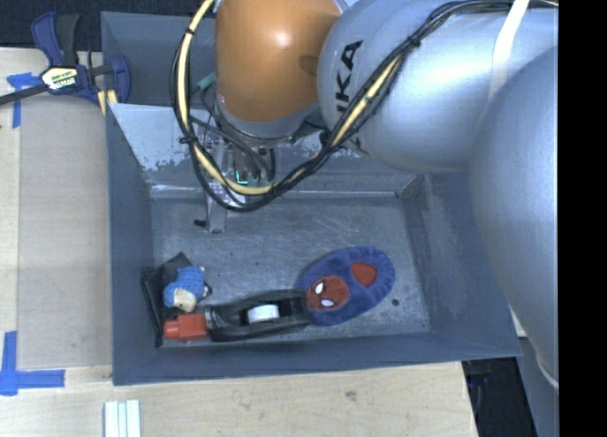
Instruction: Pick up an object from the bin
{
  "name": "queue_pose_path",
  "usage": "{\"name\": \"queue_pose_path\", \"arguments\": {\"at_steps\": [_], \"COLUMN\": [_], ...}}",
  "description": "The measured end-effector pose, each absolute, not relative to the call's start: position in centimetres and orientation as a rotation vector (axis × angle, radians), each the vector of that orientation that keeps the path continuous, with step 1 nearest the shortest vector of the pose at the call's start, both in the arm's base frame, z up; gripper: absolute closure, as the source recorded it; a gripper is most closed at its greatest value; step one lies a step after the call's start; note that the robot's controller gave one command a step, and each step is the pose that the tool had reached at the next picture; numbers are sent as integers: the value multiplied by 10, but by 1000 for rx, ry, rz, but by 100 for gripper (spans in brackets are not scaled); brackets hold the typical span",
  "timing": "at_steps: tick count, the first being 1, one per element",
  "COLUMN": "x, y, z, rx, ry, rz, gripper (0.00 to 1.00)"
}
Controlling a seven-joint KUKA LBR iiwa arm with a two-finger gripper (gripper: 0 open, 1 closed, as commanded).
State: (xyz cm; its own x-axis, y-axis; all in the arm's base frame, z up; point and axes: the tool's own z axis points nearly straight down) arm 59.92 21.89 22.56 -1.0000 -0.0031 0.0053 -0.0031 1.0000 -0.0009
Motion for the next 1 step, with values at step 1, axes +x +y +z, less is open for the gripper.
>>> {"name": "queue_pose_path", "arguments": {"at_steps": [1], "x": [583], "y": [215], "z": [101], "rx": [-39], "ry": [-3136], "rz": [3], "gripper": [0]}}
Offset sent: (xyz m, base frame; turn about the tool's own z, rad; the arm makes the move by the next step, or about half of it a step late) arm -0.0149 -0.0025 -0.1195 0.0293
